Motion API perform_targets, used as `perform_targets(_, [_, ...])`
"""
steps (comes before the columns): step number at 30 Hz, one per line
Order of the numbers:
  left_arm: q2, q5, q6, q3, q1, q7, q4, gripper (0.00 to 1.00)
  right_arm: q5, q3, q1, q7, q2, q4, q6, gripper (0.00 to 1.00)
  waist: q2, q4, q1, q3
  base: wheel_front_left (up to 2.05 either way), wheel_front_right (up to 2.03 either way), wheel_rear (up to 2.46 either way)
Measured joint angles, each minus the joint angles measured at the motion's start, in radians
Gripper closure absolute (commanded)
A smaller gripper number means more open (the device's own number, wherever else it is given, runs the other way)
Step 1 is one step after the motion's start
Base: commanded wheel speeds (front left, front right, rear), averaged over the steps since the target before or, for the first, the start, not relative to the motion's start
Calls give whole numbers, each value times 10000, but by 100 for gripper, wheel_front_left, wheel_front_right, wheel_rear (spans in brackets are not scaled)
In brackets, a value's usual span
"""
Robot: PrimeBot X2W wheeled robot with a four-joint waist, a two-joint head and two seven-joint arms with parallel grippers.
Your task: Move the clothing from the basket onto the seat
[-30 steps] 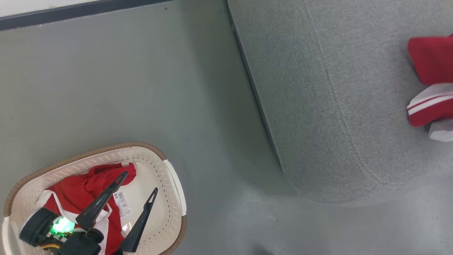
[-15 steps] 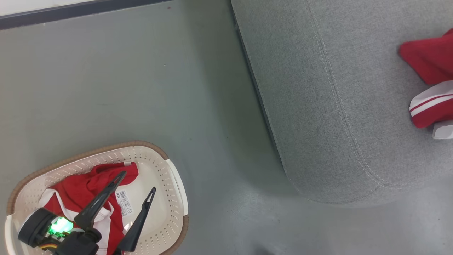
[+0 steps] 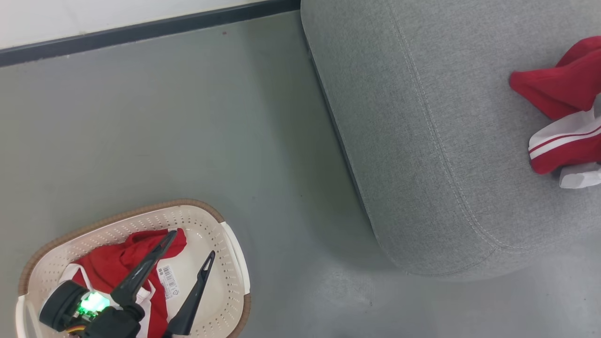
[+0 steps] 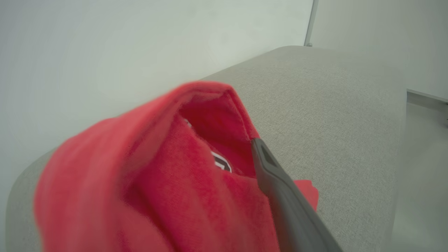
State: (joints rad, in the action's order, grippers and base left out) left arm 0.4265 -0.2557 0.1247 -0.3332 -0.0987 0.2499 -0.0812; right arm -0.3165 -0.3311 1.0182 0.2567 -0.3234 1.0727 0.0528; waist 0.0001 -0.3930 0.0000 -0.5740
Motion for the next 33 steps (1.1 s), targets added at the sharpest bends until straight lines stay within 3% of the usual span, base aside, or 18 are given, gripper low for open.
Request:
perform_targets(13, [-418,-73,0,-100,-1,0,105,0,-527,-742,568,2,-646,-372,2,0,-2,-38,0,356,0,0,0])
perform_targets(20, [-462,-73,0,-184,-2,0,128,0,-790,-754,237,-1127,-174,1313,21,0,-2,82,0,341,0,0,0])
perform_targets(25, [-485,-75,0,-174,-2,0,207,0,-790,-489,197,-1776,115,1540,265,0,-2,155,0,371,0,0,0])
perform_targets(33, [-543,-94,0,-119,-2,0,412,0,-809,-439,435,-2115,487,1540,280,0,-1,152,0,527,0,0,0])
